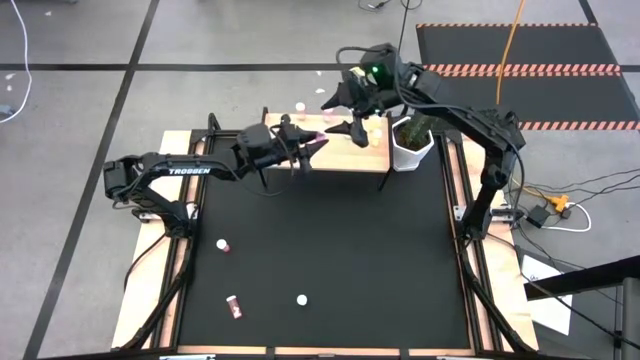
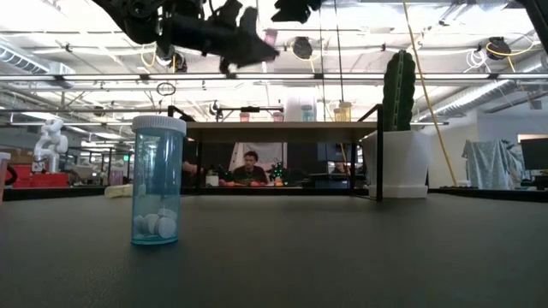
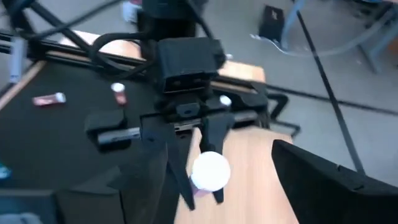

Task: Pick and place medicine bottles onto shelf by color
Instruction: Put the bottom purple pill bottle on the shelf aligned with the other purple pill bottle

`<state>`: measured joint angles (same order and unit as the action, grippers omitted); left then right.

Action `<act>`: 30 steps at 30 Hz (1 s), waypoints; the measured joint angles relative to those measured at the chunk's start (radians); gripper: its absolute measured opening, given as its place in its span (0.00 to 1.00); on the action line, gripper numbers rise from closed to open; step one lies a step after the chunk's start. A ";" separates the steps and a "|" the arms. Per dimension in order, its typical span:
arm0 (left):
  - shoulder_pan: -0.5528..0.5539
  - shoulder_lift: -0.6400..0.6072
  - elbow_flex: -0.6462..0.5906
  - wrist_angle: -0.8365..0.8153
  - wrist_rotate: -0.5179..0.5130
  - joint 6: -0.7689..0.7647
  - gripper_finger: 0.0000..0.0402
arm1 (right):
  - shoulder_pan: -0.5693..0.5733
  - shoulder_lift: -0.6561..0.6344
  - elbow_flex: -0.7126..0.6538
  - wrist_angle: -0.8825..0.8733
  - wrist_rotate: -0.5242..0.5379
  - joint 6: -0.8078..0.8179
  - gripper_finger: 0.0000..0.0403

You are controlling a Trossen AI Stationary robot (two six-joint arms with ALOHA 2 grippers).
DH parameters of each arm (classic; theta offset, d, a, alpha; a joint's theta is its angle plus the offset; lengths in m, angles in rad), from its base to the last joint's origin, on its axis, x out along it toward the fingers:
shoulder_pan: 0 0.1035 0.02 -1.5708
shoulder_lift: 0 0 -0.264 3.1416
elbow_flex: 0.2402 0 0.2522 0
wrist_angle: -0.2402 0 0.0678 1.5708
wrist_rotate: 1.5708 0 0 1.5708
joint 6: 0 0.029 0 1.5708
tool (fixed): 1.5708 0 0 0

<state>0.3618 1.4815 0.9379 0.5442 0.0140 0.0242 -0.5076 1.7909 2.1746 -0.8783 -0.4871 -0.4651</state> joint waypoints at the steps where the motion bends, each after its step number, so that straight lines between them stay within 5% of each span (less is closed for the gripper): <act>1: 0.003 0.000 0.000 0.025 0.047 -0.002 0.26 | 0.000 -0.001 0.000 0.000 -0.024 -0.008 0.71; 8: 0.008 0.000 0.000 0.057 0.286 -0.014 0.29 | 0.008 0.011 -0.007 0.007 -0.201 0.068 0.69; 20: 0.008 0.000 0.000 0.058 0.293 -0.034 0.29 | 0.030 0.012 -0.108 0.005 -0.216 0.061 0.64; 30: 0.008 0.000 0.000 0.058 0.293 -0.034 0.25 | 0.022 0.011 -0.111 0.006 -0.217 0.071 0.45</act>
<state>0.3698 1.4815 0.9379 0.6018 0.3072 -0.0097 -0.4856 1.8015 2.0640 -0.8719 -0.7040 -0.3936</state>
